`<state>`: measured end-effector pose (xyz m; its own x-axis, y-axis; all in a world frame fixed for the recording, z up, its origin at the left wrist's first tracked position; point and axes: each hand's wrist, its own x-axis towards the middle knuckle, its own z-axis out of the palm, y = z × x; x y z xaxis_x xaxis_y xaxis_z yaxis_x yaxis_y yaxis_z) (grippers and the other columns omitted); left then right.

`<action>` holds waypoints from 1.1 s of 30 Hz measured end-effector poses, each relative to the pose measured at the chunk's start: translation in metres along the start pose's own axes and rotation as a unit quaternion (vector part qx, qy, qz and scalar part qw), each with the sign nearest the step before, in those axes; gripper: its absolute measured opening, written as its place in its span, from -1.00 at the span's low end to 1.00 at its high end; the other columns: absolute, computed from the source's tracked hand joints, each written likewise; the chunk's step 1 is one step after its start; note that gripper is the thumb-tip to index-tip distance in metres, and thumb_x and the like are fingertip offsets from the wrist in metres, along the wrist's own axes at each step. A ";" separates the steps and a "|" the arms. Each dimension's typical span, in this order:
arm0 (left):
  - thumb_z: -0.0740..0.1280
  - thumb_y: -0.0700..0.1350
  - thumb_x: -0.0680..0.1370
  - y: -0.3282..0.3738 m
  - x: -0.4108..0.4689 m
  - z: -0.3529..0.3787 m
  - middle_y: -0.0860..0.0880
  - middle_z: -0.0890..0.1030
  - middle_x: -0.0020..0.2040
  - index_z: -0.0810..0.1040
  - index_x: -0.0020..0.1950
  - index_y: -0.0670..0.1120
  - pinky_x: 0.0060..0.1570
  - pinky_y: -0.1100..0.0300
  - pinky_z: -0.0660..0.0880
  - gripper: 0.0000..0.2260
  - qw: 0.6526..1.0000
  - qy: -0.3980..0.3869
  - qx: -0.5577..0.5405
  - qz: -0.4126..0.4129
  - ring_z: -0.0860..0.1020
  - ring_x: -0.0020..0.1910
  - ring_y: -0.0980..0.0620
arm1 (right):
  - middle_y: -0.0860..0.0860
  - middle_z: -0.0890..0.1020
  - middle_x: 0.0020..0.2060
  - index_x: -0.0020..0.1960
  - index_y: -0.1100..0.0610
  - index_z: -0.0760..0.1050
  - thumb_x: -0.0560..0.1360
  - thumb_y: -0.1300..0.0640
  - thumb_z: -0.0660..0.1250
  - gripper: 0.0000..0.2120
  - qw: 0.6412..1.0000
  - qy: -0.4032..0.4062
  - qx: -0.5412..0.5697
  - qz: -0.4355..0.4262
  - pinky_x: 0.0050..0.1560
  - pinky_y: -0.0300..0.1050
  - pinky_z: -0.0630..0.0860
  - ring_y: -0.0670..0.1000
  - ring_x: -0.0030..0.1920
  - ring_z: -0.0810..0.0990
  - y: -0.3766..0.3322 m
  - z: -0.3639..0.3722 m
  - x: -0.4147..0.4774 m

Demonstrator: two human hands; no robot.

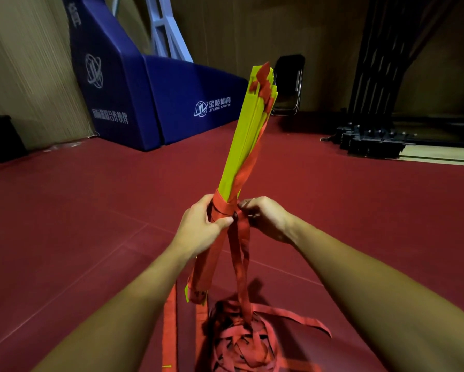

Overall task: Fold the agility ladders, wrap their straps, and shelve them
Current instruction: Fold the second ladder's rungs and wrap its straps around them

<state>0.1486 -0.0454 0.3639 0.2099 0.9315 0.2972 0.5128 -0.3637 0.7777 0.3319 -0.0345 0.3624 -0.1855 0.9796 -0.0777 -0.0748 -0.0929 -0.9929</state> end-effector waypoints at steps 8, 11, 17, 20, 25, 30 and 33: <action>0.54 -0.06 0.43 -0.002 0.000 0.002 -0.01 0.67 0.11 0.49 0.29 -0.06 0.08 0.16 0.47 -0.53 0.998 0.024 0.062 -0.012 0.61 0.12 -0.01 | 0.13 0.62 -0.30 -0.07 0.16 0.40 0.53 0.45 0.24 -0.80 0.995 0.039 -0.087 -0.027 -0.37 -0.18 0.45 0.02 -0.39 0.61 -0.014 -0.006 0.000; 0.52 -0.05 0.45 -0.004 0.000 0.002 -0.11 0.66 0.12 0.52 0.27 -0.11 0.06 0.11 0.45 -0.56 0.994 0.023 0.105 -0.001 0.59 0.13 -0.12 | 0.11 0.60 -0.27 -0.08 0.21 0.46 0.54 0.46 0.24 -0.82 0.993 0.045 -0.100 -0.033 -0.31 -0.22 0.51 -0.07 -0.43 0.61 -0.025 -0.009 0.000; 0.52 0.02 0.43 -0.008 0.004 0.004 -0.13 0.63 -0.04 0.60 0.06 -0.09 0.00 0.02 0.45 -0.70 0.987 0.033 0.158 0.002 0.58 0.06 -0.20 | 0.12 0.62 -0.26 -0.10 0.27 0.42 0.64 0.36 0.15 -0.84 0.985 -0.049 -0.166 0.010 -0.32 -0.29 0.56 -0.10 -0.42 0.62 -0.037 0.000 -0.012; 0.55 0.09 0.40 -0.008 0.002 0.006 -0.08 0.55 -0.08 0.59 0.07 -0.05 -0.02 0.03 0.44 -0.64 0.985 0.038 0.169 -0.016 0.57 0.04 -0.19 | 0.06 0.62 -0.31 -0.14 0.23 0.46 0.64 0.23 0.24 -0.82 0.982 -0.039 -0.186 0.005 -0.32 -0.28 0.46 -0.10 -0.44 0.55 -0.040 0.008 -0.012; 0.57 0.21 0.32 0.000 -0.002 0.015 -0.09 0.49 0.01 0.55 0.14 -0.11 0.04 -0.01 0.41 -0.44 0.978 0.037 0.201 -0.032 0.54 0.11 -0.21 | 0.03 0.55 -0.41 -0.25 0.13 0.54 0.45 -0.20 0.45 -0.60 0.969 0.087 -0.229 -0.039 -0.41 -0.22 0.38 -0.06 -0.47 0.46 -0.032 0.019 -0.011; 0.55 0.17 0.37 0.007 -0.005 0.022 -0.03 0.44 -0.03 0.56 0.13 -0.10 0.03 0.00 0.43 -0.51 0.978 0.053 0.200 -0.029 0.56 0.08 -0.19 | 0.13 0.65 -0.34 -0.27 0.20 0.57 0.23 -0.44 0.46 -0.36 0.928 0.195 -0.312 -0.058 -0.19 0.10 0.54 0.14 -0.28 0.62 -0.027 0.026 -0.009; 0.55 0.19 0.36 0.008 -0.005 0.024 -0.07 0.48 -0.01 0.56 0.11 -0.09 0.00 -0.03 0.46 -0.51 0.972 0.079 0.217 -0.041 0.57 0.05 -0.22 | 0.14 0.64 -0.31 -0.40 0.15 0.42 0.31 -0.39 0.44 -0.40 0.899 0.241 -0.363 -0.052 -0.27 0.00 0.45 0.18 -0.22 0.60 -0.028 0.029 -0.009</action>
<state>0.1715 -0.0538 0.3556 0.0418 0.9350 0.3521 0.8325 -0.2274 0.5052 0.3069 -0.0463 0.3936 0.2439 0.9561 0.1624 0.6243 -0.0267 -0.7807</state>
